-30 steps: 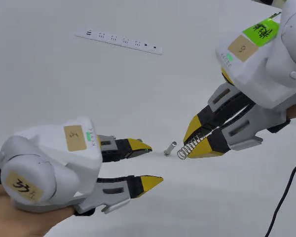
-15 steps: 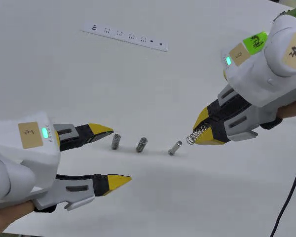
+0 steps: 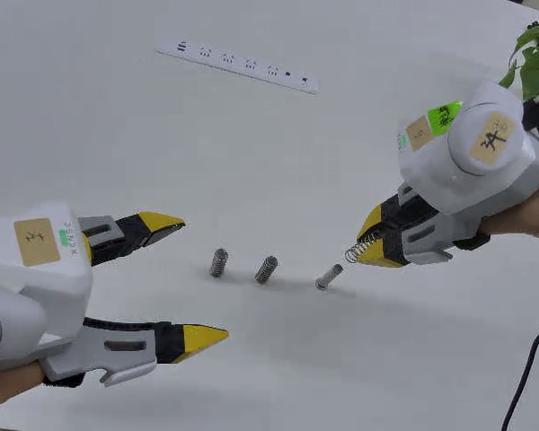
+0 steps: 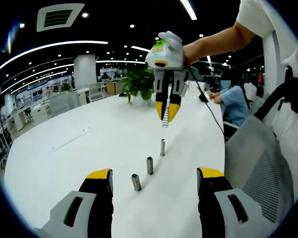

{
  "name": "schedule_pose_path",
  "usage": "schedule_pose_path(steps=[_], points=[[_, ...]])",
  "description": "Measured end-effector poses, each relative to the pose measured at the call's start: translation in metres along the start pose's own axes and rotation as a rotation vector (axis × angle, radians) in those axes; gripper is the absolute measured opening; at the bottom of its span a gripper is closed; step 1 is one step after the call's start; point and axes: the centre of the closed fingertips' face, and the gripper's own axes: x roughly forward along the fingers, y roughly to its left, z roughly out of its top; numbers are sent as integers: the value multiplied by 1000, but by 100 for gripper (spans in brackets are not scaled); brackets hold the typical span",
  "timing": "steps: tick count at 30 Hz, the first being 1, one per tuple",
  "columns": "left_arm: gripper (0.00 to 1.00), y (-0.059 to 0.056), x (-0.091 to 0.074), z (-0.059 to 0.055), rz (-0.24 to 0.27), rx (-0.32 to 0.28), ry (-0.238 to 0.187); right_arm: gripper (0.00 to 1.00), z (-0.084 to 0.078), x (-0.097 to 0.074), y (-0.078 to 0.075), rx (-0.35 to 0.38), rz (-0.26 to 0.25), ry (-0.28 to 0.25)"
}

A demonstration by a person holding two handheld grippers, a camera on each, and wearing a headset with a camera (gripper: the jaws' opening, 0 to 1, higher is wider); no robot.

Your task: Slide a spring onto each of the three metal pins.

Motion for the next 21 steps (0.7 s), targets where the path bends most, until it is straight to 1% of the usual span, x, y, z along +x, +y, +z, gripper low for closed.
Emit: schedule_pose_path(steps=[3, 5, 7, 9, 10, 12, 18, 21], points=[[73, 1, 0, -5, -3, 2, 16, 12, -4, 8, -4, 1, -5, 14], [74, 1, 1, -8, -7, 0, 24, 12, -6, 12, -3, 3, 0, 20], [76, 2, 1, -9, -8, -5, 25, 12, -7, 15, -3, 6, 6, 21], [81, 2, 2, -9, -6, -7, 20, 12, -8, 18, -4, 9, 6, 23], [82, 2, 2, -10, -7, -8, 23, 12, -9, 20, -5, 10, 4, 25], [82, 2, 3, -13, -10, -9, 31, 12, -9, 22, -6, 7, 2, 32], [83, 1, 6, -14, -16, -27, 32, 12, -13, 27, -5, 10, 11, 41], [82, 0, 7, -13, -18, -30, 26, 12, -16, 30, -5, 11, 13, 46]])
